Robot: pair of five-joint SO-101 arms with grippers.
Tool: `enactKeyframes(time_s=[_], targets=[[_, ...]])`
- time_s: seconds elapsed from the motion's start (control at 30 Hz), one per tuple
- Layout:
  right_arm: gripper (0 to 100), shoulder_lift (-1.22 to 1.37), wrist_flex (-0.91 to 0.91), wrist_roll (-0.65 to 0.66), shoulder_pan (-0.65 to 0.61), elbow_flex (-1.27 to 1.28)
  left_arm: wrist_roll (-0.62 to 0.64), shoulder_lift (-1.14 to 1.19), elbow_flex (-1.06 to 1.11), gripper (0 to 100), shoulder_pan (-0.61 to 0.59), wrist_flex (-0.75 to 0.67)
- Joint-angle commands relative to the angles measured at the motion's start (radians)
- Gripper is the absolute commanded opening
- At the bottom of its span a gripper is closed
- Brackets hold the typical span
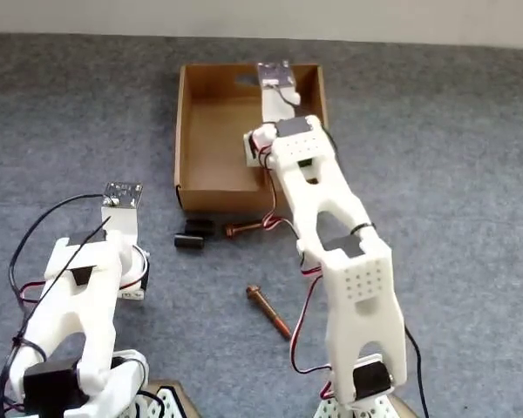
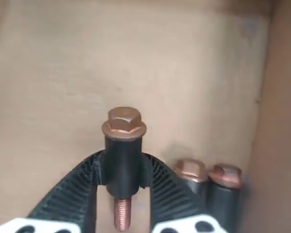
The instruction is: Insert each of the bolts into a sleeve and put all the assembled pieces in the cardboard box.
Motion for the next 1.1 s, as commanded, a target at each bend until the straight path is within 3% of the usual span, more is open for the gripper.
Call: enactKeyframes(time_s=[0.0,1.07], targets=[[0.6,-0.018,0.056,-0.011,0.035,-0.062,0.009,0.002,-0.001,1,-0.019,-0.009],[0.6,-0.013,0.165,-0.012,0.039,0.002,0.009,0.002,-0.001,1,-0.019,-0.009]])
